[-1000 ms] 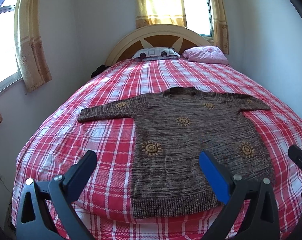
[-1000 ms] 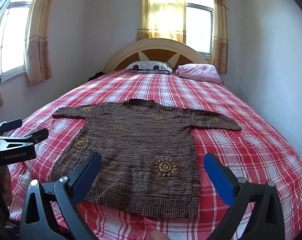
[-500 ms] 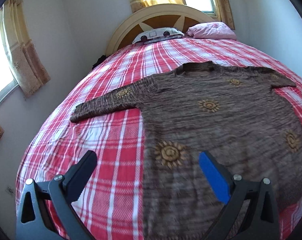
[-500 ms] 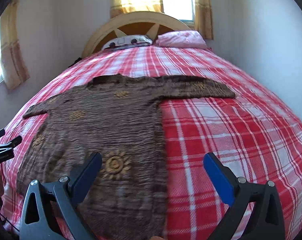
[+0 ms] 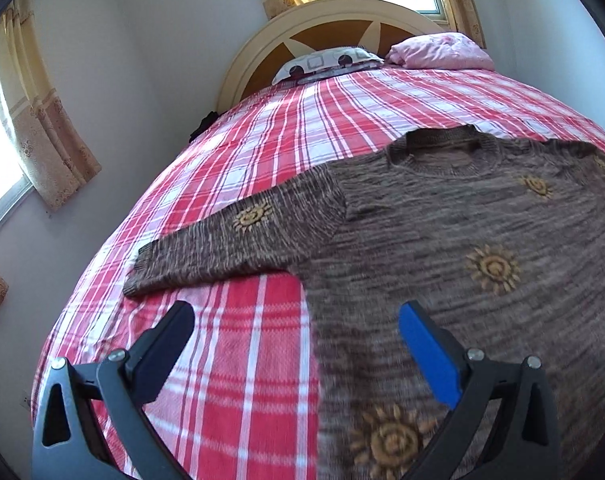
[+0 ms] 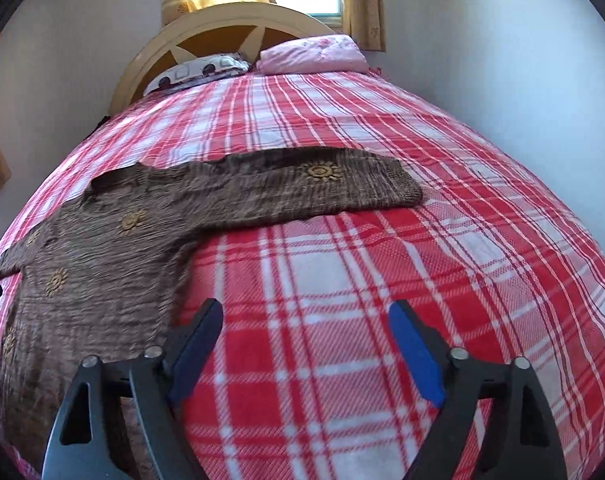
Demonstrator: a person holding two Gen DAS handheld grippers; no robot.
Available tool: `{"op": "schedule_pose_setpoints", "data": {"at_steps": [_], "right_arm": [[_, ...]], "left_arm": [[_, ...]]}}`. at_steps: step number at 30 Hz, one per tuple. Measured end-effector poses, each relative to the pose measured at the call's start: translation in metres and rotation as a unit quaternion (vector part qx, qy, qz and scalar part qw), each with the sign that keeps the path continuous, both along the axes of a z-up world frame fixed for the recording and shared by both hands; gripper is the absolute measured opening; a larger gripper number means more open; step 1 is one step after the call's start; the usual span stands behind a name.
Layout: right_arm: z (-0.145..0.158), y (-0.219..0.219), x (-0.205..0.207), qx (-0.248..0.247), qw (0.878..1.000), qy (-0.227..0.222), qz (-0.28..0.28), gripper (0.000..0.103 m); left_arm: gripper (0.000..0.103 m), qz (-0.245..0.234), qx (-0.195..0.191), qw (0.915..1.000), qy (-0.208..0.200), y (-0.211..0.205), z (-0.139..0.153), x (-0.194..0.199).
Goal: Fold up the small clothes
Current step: 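Lower the right gripper onto a sweater sleeve and close on it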
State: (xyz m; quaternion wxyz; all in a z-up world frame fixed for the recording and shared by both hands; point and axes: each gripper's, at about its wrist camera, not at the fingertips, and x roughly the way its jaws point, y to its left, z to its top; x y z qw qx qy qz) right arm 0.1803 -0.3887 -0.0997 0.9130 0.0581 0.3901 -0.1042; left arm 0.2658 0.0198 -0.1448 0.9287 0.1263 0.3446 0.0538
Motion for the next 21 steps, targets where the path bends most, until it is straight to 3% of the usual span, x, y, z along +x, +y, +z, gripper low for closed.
{"op": "schedule_pose_setpoints", "data": {"at_steps": [2,4,9,15,21], "right_arm": [[-0.002,-0.013,0.012,0.010,1.000,0.003,-0.007,0.083],[-0.003,-0.032,0.028,0.028,0.999,0.001,-0.024,0.074],[0.000,-0.070,0.054,0.052,0.996,-0.015,-0.064,0.070],[-0.005,-0.112,0.083,0.092,0.990,-0.014,-0.108,0.058],[-0.020,-0.145,0.107,0.136,0.979,-0.007,-0.148,0.056]], "left_arm": [[0.103,0.002,-0.001,1.0000,0.004,0.002,-0.004,0.012],[0.103,0.006,-0.005,0.9999,0.009,0.006,-0.009,0.024],[0.103,0.020,-0.024,0.9992,0.024,0.017,-0.025,0.047],[0.103,0.031,-0.041,0.9973,0.053,0.022,-0.040,0.056],[0.103,0.033,-0.026,0.9974,0.058,0.016,-0.047,0.057]]}}
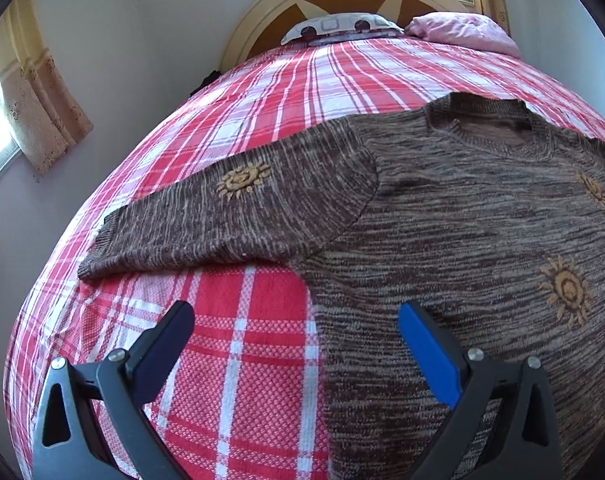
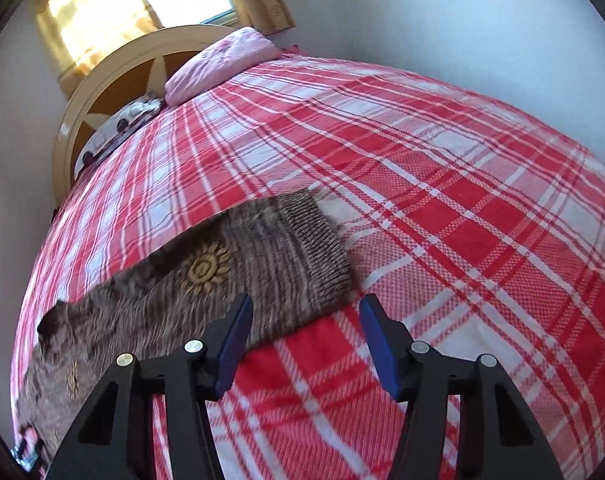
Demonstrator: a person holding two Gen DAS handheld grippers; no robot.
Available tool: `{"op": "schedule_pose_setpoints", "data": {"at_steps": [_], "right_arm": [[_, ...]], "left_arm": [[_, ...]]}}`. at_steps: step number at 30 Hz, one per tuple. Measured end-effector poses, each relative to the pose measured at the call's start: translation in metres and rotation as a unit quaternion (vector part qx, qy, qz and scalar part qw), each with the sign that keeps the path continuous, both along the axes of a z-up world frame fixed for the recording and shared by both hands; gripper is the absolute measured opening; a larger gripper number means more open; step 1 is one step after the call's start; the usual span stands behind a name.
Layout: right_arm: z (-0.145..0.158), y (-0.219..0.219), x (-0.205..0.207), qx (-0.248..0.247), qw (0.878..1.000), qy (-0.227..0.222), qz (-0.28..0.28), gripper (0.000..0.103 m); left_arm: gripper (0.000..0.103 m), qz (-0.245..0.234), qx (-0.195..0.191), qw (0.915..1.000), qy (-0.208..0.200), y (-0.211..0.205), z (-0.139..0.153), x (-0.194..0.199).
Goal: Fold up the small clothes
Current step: 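Lower the right gripper onto a sweater sleeve and close on it, then fold the held sleeve across the sweater body and open the right gripper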
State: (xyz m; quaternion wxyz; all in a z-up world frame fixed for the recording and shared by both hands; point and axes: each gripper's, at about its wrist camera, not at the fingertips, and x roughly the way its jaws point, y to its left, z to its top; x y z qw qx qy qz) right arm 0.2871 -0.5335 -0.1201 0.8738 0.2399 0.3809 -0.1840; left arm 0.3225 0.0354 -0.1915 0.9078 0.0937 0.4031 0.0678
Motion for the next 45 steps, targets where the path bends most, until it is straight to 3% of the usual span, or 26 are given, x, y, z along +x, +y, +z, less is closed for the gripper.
{"op": "schedule_pose_setpoints", "data": {"at_steps": [6,8,9,10,16,22,26,32,36,41,42,43,45], "right_arm": [[-0.021,-0.016,0.017,0.038,0.999,0.013,-0.018,0.048],[-0.023,-0.017,0.021,0.027,0.999,0.018,-0.016,0.036],[-0.025,-0.018,0.024,0.018,0.999,0.022,-0.015,0.022],[-0.026,-0.019,0.026,0.013,0.999,0.025,-0.015,0.016],[-0.017,-0.001,0.037,-0.051,0.998,0.039,0.023,0.010],[0.014,0.046,0.047,-0.116,0.990,0.009,0.080,0.010],[0.035,0.094,0.055,-0.147,0.980,-0.017,0.130,0.010],[0.052,0.201,0.065,-0.202,0.947,-0.048,0.246,0.010],[0.037,0.276,0.070,-0.227,0.916,-0.042,0.327,0.010],[0.002,0.333,0.065,-0.171,0.886,-0.005,0.432,0.014],[-0.007,0.339,0.062,-0.160,0.879,0.011,0.450,0.021],[-0.011,0.340,0.058,-0.155,0.876,0.018,0.456,0.035],[-0.011,0.329,0.042,-0.141,0.879,0.010,0.455,0.054]], "left_arm": [[0.103,-0.003,0.004,1.0000,-0.004,-0.001,-0.001,-0.001],[0.103,-0.003,0.003,1.0000,-0.004,0.000,-0.001,-0.001],[0.103,-0.003,0.003,1.0000,-0.003,-0.001,-0.001,-0.001],[0.103,-0.003,0.003,1.0000,-0.003,-0.001,-0.001,0.000],[0.103,-0.004,-0.003,1.0000,0.004,0.000,-0.003,0.002],[0.103,-0.005,-0.026,0.9996,0.010,0.006,-0.004,0.005],[0.103,-0.005,-0.026,0.9996,0.008,0.006,-0.004,0.005],[0.103,-0.005,-0.025,0.9996,0.008,0.006,-0.005,0.005],[0.103,-0.005,-0.028,0.9996,0.008,0.006,-0.005,0.005],[0.103,-0.005,-0.029,0.9995,0.009,0.006,-0.005,0.004],[0.103,-0.006,-0.030,0.9995,0.010,0.007,-0.006,0.005],[0.103,-0.006,-0.032,0.9994,0.011,0.007,-0.006,0.005],[0.103,-0.007,-0.040,0.9991,0.016,0.009,-0.006,0.006]]}}
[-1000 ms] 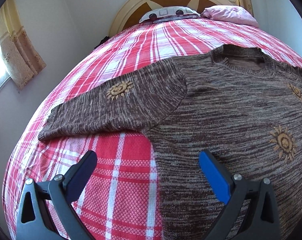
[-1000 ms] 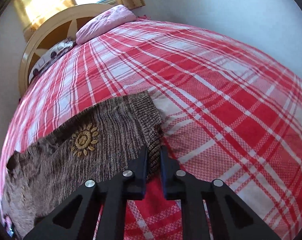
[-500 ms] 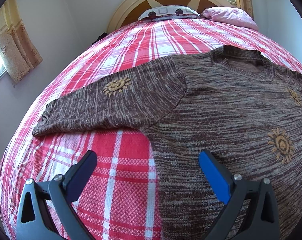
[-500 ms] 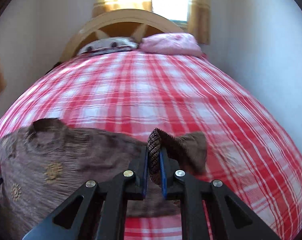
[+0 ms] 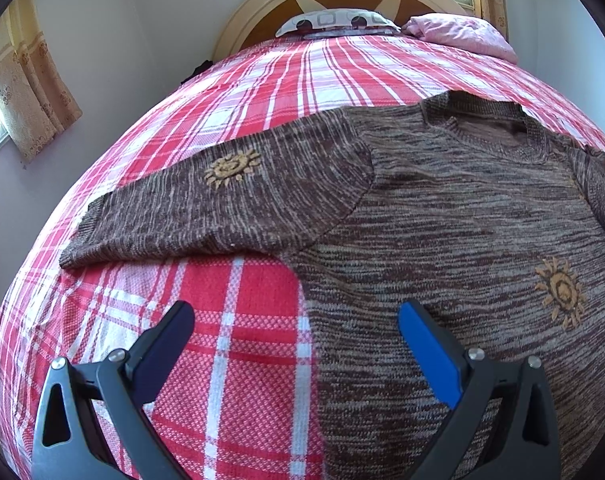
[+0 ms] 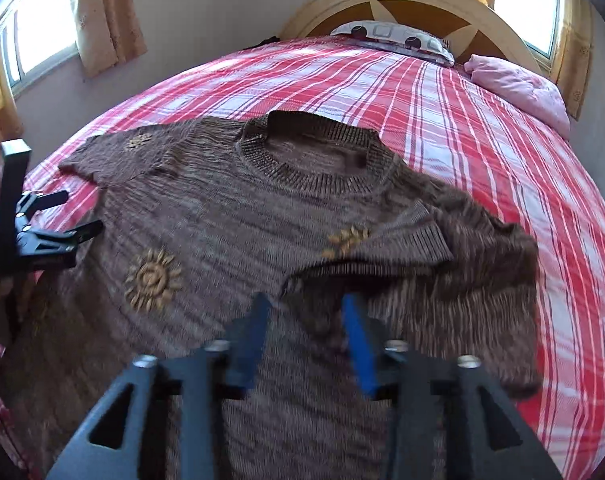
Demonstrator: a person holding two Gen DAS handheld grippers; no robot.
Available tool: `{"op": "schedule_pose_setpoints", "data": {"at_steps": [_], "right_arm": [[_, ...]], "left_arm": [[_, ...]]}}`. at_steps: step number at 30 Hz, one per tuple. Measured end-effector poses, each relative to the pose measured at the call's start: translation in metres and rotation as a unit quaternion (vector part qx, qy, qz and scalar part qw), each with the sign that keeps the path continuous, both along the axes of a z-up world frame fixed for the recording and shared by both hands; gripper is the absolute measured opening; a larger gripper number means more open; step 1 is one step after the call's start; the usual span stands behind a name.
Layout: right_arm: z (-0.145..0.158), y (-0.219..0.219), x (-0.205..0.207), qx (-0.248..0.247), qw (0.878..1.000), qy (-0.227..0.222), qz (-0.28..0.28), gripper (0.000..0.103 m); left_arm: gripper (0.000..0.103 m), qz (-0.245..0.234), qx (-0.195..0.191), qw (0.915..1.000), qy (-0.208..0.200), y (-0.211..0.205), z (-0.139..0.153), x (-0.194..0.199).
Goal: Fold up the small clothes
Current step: 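Fold the held sleeve across the sweater body and open the right gripper, then grasp the sweater side edge beside the collar with the left gripper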
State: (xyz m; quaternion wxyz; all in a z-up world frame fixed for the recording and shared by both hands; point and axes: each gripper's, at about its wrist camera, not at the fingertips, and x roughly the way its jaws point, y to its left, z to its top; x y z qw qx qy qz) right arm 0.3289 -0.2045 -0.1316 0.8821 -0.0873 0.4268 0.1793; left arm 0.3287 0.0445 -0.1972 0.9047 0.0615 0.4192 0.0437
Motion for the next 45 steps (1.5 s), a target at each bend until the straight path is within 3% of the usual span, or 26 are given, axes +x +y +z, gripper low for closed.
{"op": "schedule_pose_setpoints", "data": {"at_steps": [3,6,9,13,16,19,24,25,26,27,28,30,32,37,41,45], "right_arm": [[0.006,-0.035,-0.024,0.043,0.999,-0.005,-0.024,0.056],[0.008,-0.078,-0.044,0.080,0.994,-0.024,-0.072,0.056],[0.001,-0.115,-0.054,0.076,0.986,-0.047,-0.143,0.058],[-0.012,-0.156,-0.057,0.144,0.967,-0.037,-0.206,0.059],[-0.013,-0.166,-0.060,0.184,0.957,-0.050,-0.217,0.068],[-0.016,-0.167,-0.061,0.194,0.956,-0.058,-0.215,0.069],[-0.018,-0.179,-0.064,0.213,0.952,-0.053,-0.214,0.069],[-0.019,-0.180,-0.063,0.214,0.952,-0.048,-0.213,0.069],[-0.021,-0.180,-0.061,0.213,0.952,-0.042,-0.214,0.069],[-0.022,-0.179,-0.059,0.212,0.953,-0.039,-0.214,0.069],[-0.023,-0.179,-0.058,0.212,0.953,-0.037,-0.213,0.069],[-0.024,-0.179,-0.057,0.211,0.953,-0.036,-0.213,0.069],[-0.024,-0.178,-0.057,0.209,0.954,-0.036,-0.211,0.069],[-0.025,-0.178,-0.057,0.205,0.955,-0.033,-0.212,0.069],[-0.026,-0.176,-0.057,0.198,0.956,-0.033,-0.213,0.069],[-0.026,-0.175,-0.057,0.192,0.957,-0.033,-0.214,0.069]], "left_arm": [[0.103,-0.011,-0.007,0.9999,0.009,-0.003,0.008,0.000],[0.103,-0.039,-0.027,0.9988,-0.010,-0.021,0.030,-0.006],[0.103,-0.096,-0.042,0.9940,-0.034,-0.067,0.056,-0.008],[0.103,-0.163,-0.031,0.9857,-0.025,-0.140,0.065,-0.001],[0.103,-0.191,-0.030,0.9809,-0.014,-0.185,0.063,0.011],[0.091,-0.209,-0.039,0.9771,-0.004,-0.220,0.058,0.025],[0.090,-0.229,-0.033,0.9724,0.027,-0.264,0.037,0.046],[0.085,-0.233,-0.026,0.9714,0.035,-0.271,0.033,0.050],[0.073,-0.234,-0.015,0.9713,0.041,-0.277,0.027,0.053],[0.067,-0.229,-0.007,0.9722,0.047,-0.278,0.023,0.058],[0.058,-0.228,-0.030,0.9718,0.051,-0.275,0.023,0.063],[0.020,-0.229,-0.082,0.9681,0.061,-0.264,0.025,0.071],[0.005,-0.215,-0.121,0.9671,0.061,-0.252,0.033,0.074],[0.005,-0.191,-0.202,0.9596,0.040,-0.211,0.061,0.064],[0.005,-0.168,-0.215,0.9615,0.032,-0.187,0.064,0.064],[0.005,-0.132,-0.240,0.9602,0.055,-0.166,0.045,0.083]]}}
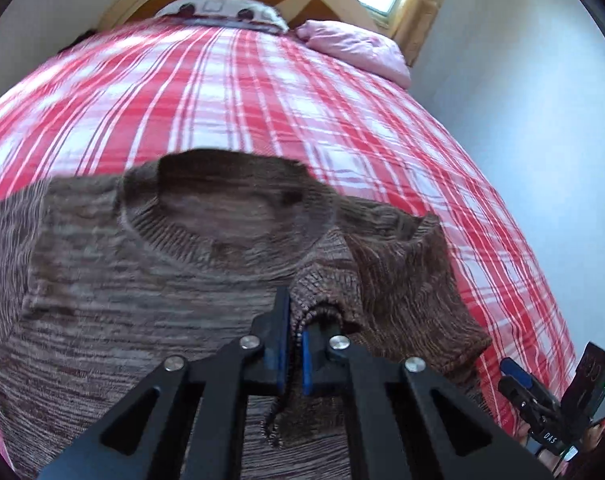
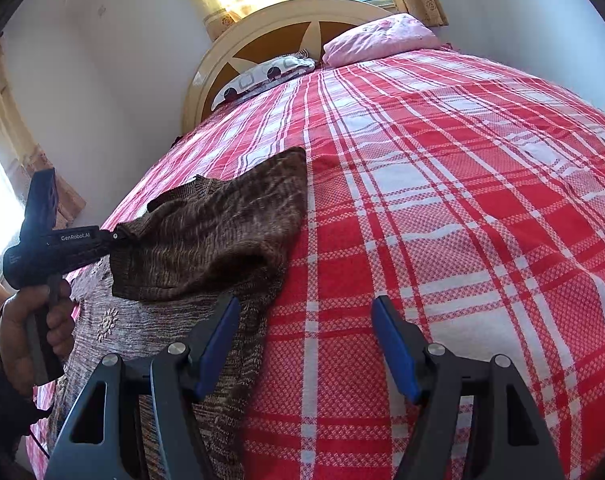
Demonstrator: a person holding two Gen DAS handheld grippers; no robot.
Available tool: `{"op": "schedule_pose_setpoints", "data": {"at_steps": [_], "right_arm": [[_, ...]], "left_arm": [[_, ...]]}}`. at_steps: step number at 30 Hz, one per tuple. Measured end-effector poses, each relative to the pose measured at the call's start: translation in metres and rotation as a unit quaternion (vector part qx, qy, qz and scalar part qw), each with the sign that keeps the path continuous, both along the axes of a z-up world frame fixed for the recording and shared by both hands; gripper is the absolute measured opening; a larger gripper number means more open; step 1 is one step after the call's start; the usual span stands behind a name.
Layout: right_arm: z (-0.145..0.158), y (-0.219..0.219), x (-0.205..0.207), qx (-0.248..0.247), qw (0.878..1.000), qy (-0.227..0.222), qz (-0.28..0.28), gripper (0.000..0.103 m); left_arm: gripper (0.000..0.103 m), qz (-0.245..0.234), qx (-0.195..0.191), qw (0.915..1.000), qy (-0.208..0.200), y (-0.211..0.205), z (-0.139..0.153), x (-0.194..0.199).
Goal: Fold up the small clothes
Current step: 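Grasp the sweater side edge beside the collar with the left gripper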
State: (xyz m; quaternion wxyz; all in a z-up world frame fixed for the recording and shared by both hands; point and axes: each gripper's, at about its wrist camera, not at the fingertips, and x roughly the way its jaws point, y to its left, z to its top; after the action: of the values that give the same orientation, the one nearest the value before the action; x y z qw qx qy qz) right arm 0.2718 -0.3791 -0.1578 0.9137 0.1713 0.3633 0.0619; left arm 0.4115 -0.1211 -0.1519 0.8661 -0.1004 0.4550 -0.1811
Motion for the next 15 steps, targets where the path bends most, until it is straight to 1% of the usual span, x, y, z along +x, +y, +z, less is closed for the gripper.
{"op": "schedule_pose_setpoints", "data": {"at_steps": [2,4,8,12,13,15], "right_arm": [[0.000,0.000,0.001,0.000,1.000,0.001,0.000,0.069],[-0.001,0.000,0.001,0.000,1.000,0.003,0.001,0.069],[-0.002,0.001,0.002,0.000,1.000,0.007,0.003,0.069],[-0.004,0.003,0.004,-0.003,1.000,0.013,0.007,0.070],[-0.004,0.003,0.004,-0.004,1.000,0.013,0.007,0.070],[-0.004,0.003,0.004,-0.005,1.000,0.014,0.007,0.070]], "left_arm": [[0.005,0.013,-0.001,0.9999,0.008,0.007,-0.007,0.002],[0.005,0.015,0.002,0.9998,0.009,0.011,-0.013,0.004],[0.005,0.034,-0.005,0.9994,0.009,0.020,-0.014,0.009],[0.005,0.052,0.019,0.9984,-0.010,0.027,-0.012,0.011],[0.005,0.051,0.032,0.9981,-0.008,0.028,-0.015,0.012],[0.005,0.055,0.042,0.9976,0.001,0.030,-0.021,0.013]]}}
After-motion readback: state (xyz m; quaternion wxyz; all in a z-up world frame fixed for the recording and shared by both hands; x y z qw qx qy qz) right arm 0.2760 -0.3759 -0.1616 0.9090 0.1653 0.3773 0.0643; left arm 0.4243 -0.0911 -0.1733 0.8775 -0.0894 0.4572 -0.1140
